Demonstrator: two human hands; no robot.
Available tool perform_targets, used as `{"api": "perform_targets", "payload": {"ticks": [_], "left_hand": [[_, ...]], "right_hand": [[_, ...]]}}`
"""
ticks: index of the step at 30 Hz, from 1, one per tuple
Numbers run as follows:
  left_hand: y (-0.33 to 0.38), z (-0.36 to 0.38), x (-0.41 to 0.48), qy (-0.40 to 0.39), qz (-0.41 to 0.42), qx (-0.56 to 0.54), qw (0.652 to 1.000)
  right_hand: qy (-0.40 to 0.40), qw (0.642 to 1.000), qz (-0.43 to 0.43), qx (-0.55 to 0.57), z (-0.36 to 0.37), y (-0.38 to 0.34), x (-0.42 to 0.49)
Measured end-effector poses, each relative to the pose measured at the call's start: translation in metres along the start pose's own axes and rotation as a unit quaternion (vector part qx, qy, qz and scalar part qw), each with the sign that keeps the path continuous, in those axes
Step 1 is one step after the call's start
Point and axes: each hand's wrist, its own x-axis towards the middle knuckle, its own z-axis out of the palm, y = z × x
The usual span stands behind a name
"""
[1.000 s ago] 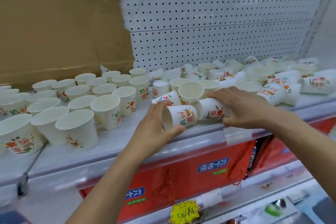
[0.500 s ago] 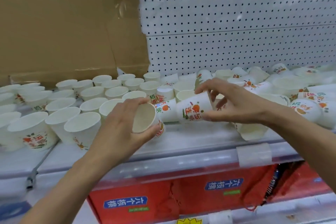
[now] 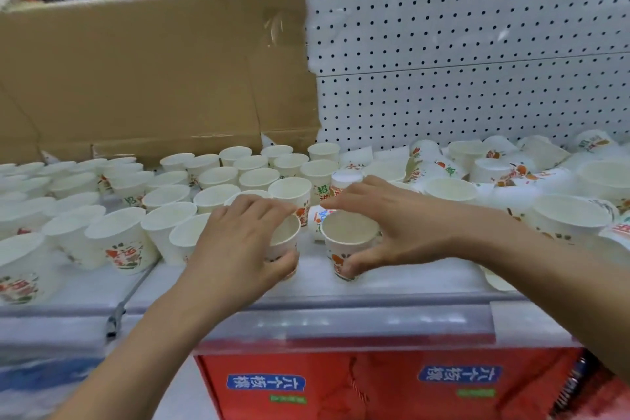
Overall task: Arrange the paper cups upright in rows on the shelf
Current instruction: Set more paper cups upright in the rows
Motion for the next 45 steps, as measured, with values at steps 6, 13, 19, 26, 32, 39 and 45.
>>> {"api": "perform_targets", "payload": {"ticks": [6,13,19,26,32,39,45], "left_hand": [[0.016,-0.013,0.025,0.012,0.008,-0.132,0.991],[0.02,-0.019,0.086,-0.133,0.039,-0.151,0.979],[0.029,0.003,0.118,-0.264,0.056,-0.102,0.958],[0.05,0.019,0.122,-0.276,0.087,-0.098,0.952],[0.04,0.014,0.117,-0.224,0.024,-0.157,0.961],[0.026,0.004,0.104,-0.223,0.004,-0.161,0.962],[0.029,-0.021,0.091,-0.174,0.047,-0.092,0.979]], "right_hand": [[0.052,0.996,-0.054,0.057,-0.007,0.008,-0.01],[0.127,0.989,0.014,0.074,-0.036,0.038,-0.026],[0.044,0.994,0.074,-0.074,-0.014,0.054,-0.026],[0.073,0.993,0.061,-0.07,-0.013,0.06,-0.026],[0.103,0.992,0.055,-0.041,-0.025,0.071,-0.035],[0.061,0.996,0.063,-0.008,-0.021,0.073,-0.036],[0.108,0.991,0.065,0.048,-0.047,0.071,-0.067]]}}
